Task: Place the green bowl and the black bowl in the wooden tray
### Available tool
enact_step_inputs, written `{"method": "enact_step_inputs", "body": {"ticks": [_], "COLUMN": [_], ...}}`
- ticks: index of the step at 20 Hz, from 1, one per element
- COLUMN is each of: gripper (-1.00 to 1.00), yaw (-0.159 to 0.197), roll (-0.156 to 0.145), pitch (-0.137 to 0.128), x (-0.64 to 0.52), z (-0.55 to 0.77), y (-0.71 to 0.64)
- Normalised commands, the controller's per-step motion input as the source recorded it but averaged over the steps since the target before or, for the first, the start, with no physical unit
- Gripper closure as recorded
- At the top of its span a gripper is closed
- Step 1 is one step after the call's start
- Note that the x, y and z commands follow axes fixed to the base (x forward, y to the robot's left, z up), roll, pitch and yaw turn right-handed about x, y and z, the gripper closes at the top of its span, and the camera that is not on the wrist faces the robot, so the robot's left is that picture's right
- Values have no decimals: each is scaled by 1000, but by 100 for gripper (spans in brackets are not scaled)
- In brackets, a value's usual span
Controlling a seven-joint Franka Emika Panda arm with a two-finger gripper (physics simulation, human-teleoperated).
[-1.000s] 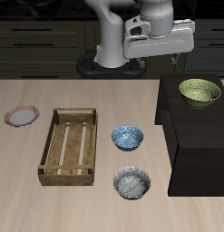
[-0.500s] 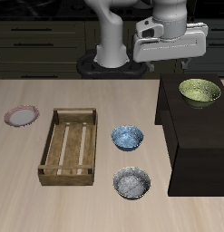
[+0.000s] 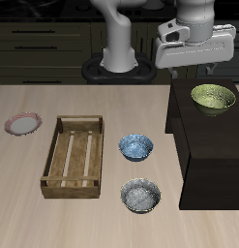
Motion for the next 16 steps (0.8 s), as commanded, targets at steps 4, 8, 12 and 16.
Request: {"method": "enact_step_inputs", "body": {"ticks": [4,8,12,16], "gripper": [-100,-100,-100,-100], "yaw": [7,13,-4,2], "roll": [6,-18,-6,7], "pitch": [4,8,10,31], "x": [96,210,120,62], "z": [-19,-132,-131,-207], "y": [31,-35,-52,-31]}}
